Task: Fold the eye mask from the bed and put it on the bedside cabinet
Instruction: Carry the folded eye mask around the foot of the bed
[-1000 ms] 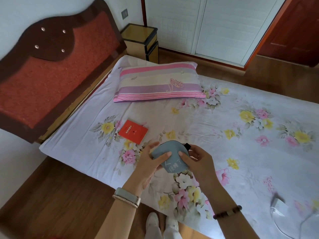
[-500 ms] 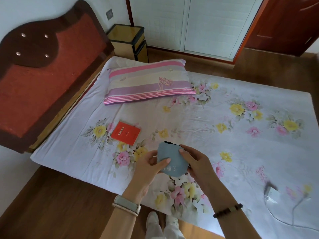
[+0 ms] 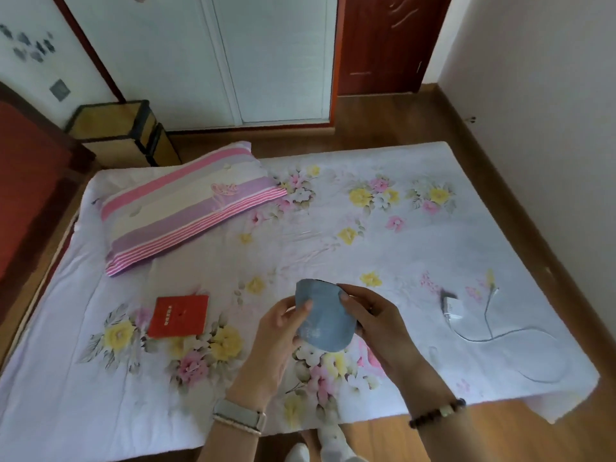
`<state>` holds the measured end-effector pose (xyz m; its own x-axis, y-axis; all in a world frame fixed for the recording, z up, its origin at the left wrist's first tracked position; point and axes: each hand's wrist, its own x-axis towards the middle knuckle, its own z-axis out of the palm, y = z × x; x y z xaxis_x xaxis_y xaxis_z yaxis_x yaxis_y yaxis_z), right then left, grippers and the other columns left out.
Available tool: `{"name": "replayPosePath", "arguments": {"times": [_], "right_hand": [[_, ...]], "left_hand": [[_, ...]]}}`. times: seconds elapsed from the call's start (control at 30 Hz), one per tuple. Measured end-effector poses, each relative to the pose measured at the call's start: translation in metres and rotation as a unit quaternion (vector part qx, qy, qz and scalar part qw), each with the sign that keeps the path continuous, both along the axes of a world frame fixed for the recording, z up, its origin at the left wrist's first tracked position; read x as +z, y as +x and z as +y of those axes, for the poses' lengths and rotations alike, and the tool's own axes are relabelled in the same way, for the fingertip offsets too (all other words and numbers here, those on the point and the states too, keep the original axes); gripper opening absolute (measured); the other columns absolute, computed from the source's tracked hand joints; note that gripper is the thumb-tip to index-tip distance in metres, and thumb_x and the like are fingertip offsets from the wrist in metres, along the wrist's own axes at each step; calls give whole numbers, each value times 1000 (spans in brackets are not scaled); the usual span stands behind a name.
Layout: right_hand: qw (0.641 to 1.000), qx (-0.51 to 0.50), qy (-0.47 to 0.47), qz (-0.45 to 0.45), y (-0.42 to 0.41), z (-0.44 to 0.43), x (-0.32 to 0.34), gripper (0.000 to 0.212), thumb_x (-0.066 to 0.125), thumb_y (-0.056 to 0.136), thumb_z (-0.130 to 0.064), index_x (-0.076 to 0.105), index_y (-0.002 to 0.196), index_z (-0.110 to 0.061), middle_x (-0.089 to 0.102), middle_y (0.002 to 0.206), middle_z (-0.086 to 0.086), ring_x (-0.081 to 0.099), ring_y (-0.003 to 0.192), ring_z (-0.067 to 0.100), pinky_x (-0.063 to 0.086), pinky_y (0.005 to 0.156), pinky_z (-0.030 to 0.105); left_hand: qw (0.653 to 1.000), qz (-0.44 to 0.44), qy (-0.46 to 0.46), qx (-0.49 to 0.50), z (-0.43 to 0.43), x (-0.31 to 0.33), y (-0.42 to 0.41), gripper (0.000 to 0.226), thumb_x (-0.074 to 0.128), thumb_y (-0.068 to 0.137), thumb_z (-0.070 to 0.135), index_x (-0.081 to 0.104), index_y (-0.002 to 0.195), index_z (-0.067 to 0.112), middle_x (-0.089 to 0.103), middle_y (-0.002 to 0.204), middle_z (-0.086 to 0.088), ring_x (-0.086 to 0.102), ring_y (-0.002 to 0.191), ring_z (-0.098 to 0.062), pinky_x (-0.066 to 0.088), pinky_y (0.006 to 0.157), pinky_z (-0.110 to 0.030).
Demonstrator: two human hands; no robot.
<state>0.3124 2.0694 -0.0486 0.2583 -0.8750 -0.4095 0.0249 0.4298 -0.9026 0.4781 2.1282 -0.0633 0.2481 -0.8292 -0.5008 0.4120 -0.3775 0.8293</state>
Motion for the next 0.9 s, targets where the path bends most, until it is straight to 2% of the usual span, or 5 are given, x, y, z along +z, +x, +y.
{"name": "replayPosePath", "arguments": {"times": [0.17, 0.27, 0.33, 0.57, 0.9], "right_hand": [[996, -85, 13, -35, -27, 32, 6, 19, 64, 93, -22, 77, 106, -16, 77, 107, 6, 73, 98, 20, 58, 74, 25], [990, -133, 17, -48, -44, 53, 5, 20, 63, 93, -21, 75, 107, -12, 75, 110, 9, 71, 96, 19, 58, 76, 27], [986, -154, 19, -60, -52, 64, 6, 22, 63, 93, -23, 73, 109, -10, 74, 113, 12, 70, 98, 20, 59, 82, 31], [960, -259, 12, -103, -105, 107, 9, 18, 63, 94, -24, 74, 101, -12, 73, 101, 9, 68, 91, 16, 56, 74, 24], [912, -389, 1, -128, -230, 152, 12, 16, 62, 94, -21, 75, 96, -13, 76, 101, 5, 69, 92, 17, 58, 82, 31]], "left_hand": [[995, 22, 5, -98, 1, 5, -11, 54, 79, 74, 36, 66, 120, 11, 71, 117, -18, 70, 107, -33, 55, 95, -52], [987, 11, 1, -158, 2, 7, -22, 44, 73, 82, 34, 65, 121, 14, 70, 119, -18, 70, 107, -32, 54, 95, -51], [984, 6, 1, -179, 2, 7, -30, 51, 72, 78, 38, 65, 121, 13, 71, 119, -18, 70, 108, -32, 54, 95, -51], [958, 3, 2, -288, -1, 12, -90, 45, 73, 81, 31, 65, 119, 9, 74, 111, -15, 76, 93, -25, 60, 72, -36], [910, 14, -10, -414, -1, 21, -232, 37, 74, 81, 33, 69, 110, 11, 77, 96, -6, 76, 88, -21, 59, 69, -31]]}}
